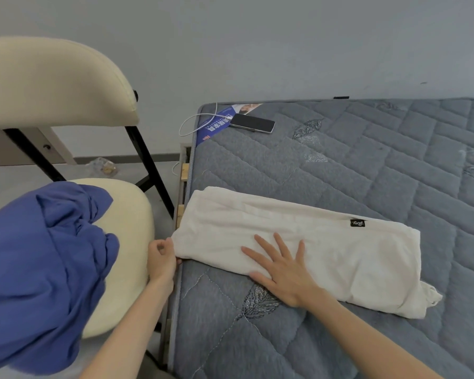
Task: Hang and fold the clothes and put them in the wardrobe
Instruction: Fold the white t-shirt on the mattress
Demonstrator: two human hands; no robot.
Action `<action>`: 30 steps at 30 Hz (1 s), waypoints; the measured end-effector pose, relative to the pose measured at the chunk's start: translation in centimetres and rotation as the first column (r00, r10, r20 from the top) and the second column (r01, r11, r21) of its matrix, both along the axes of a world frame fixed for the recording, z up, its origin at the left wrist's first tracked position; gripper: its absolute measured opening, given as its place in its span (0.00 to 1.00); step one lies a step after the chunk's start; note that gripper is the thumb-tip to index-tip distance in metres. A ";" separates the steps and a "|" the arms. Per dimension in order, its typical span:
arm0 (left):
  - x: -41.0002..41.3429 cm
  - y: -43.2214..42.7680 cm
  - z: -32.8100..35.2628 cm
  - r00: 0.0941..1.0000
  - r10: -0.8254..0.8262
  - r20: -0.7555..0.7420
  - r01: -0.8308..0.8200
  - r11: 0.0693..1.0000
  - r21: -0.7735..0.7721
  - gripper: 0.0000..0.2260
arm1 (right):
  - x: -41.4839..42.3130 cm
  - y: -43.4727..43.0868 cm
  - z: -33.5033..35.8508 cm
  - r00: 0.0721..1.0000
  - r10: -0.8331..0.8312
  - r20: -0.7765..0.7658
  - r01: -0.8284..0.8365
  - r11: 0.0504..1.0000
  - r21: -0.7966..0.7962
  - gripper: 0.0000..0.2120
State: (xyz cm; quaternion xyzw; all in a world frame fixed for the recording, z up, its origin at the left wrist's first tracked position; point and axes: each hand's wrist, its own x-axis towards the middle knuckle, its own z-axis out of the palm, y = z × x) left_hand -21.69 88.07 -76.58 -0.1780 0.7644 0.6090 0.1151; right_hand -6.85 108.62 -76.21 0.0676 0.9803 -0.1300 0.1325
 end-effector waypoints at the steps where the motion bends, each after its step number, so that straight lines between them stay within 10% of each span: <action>1: 0.0 0.0 0.3 1.000 -0.007 0.014 0.007 0.999 0.047 0.07 | -0.5 -0.2 0.4 1.000 -0.004 -0.020 0.003 1.000 -0.029 0.24; 16: -1.9 0.2 0.8 0.921 -0.298 0.251 0.279 0.954 0.109 0.20 | -18.0 -2.8 6.4 0.962 0.236 -0.139 -0.206 0.958 0.202 0.25; 23: -2.8 0.4 0.8 0.868 -0.415 0.273 0.412 0.908 0.069 0.11 | -22.5 -5.9 5.7 0.786 0.545 0.293 -0.615 0.635 0.468 0.31; 30: -2.0 0.4 1.7 0.897 -0.425 0.123 0.427 0.904 0.010 0.12 | -22.9 -5.8 5.9 0.709 0.597 0.375 -0.693 0.492 0.526 0.23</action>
